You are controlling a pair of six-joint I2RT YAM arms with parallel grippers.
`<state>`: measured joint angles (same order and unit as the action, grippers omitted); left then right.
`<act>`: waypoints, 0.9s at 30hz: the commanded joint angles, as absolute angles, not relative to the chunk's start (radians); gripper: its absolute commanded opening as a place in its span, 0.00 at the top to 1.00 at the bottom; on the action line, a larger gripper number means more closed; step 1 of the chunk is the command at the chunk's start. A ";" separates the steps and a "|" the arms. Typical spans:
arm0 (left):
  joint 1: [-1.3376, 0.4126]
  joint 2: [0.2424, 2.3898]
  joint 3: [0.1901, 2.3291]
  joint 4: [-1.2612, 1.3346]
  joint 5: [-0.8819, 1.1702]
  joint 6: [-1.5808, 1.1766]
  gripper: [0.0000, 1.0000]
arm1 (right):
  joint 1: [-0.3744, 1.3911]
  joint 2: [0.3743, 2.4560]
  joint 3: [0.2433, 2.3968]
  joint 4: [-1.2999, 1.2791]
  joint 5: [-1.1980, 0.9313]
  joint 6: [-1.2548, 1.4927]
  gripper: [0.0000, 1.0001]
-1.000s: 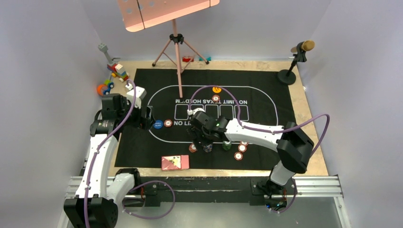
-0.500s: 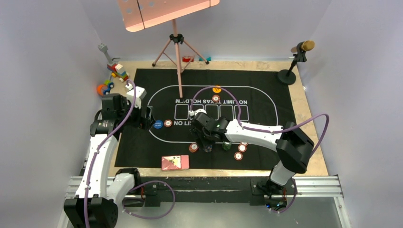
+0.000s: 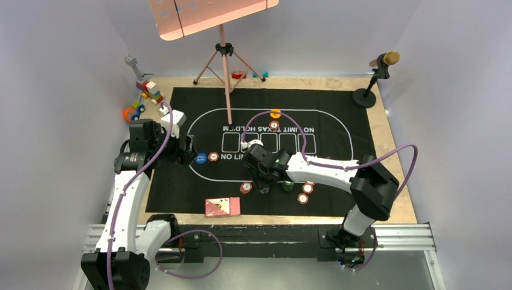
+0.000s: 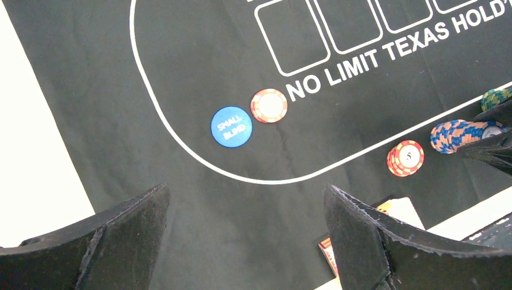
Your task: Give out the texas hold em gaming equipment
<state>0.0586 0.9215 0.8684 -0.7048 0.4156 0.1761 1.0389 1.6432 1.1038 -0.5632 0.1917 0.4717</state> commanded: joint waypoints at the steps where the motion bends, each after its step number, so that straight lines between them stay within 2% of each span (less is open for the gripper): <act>1: 0.062 0.903 0.870 -0.688 0.423 0.189 0.00 | 1.043 1.615 1.100 -0.554 0.196 0.479 0.58; 7: 0.062 0.900 0.870 -0.689 0.423 0.191 0.00 | 1.042 1.610 1.114 -0.568 0.203 0.471 0.76; 13: 0.061 0.893 0.868 -0.689 0.420 0.192 0.00 | 1.040 1.621 1.150 -0.599 0.238 0.459 1.00; 21: 0.063 0.892 0.868 -0.689 0.419 0.193 0.00 | 1.033 1.637 1.270 -0.642 0.269 0.430 1.00; 27: 0.062 0.891 0.869 -0.690 0.414 0.191 0.00 | 1.016 1.777 1.430 -0.625 0.236 0.388 1.00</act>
<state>0.0586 0.9066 0.8684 -0.7048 0.4152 0.1764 1.0279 1.6901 1.3212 -0.6437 0.2295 0.4297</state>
